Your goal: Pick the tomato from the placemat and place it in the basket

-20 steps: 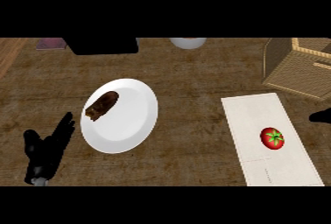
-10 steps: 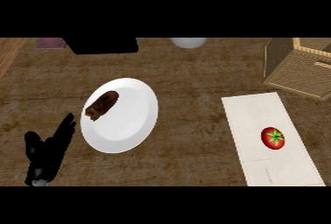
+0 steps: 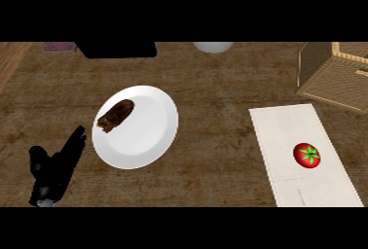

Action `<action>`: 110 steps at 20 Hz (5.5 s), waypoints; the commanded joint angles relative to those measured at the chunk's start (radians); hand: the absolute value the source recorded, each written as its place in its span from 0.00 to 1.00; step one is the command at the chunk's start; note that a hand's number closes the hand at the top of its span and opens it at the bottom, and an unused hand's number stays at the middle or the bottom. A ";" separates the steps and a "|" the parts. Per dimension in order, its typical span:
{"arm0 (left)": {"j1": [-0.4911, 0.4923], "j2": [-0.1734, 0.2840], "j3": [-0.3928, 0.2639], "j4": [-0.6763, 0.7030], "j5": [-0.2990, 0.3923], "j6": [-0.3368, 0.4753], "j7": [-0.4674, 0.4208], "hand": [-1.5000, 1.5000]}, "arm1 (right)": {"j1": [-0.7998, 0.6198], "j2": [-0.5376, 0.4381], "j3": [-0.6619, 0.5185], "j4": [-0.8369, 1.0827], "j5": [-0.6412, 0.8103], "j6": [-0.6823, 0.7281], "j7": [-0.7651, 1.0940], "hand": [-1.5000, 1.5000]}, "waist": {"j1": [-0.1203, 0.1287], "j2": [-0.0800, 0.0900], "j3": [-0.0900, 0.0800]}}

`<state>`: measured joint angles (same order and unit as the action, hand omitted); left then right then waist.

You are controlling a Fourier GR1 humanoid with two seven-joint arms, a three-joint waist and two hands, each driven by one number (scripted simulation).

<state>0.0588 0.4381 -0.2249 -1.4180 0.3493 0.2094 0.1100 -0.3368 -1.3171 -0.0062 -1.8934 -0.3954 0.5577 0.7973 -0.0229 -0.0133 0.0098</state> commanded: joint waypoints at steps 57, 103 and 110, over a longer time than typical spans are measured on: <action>0.093 -0.092 0.044 0.030 -0.108 -0.066 0.100 0.50 | 0.241 0.649 0.291 0.334 0.903 -0.252 -0.338 0.00 | 0.025 0.014 -0.010; 0.062 -0.134 0.089 0.011 -0.162 -0.083 0.154 0.50 | -0.454 1.204 0.079 0.367 1.311 -0.810 0.114 1.00 | 0.015 0.011 -0.010; 0.087 -0.124 0.092 0.002 -0.169 -0.113 0.128 0.50 | -0.658 1.046 -0.092 0.439 1.304 -0.683 0.213 1.00 | 0.029 0.015 -0.011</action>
<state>0.1077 0.3226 -0.1143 -1.4829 0.1831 0.1065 0.1924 -0.8900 -0.2017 -0.0127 -1.4962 0.9112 -0.1647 0.9608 0.0006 -0.0106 0.0129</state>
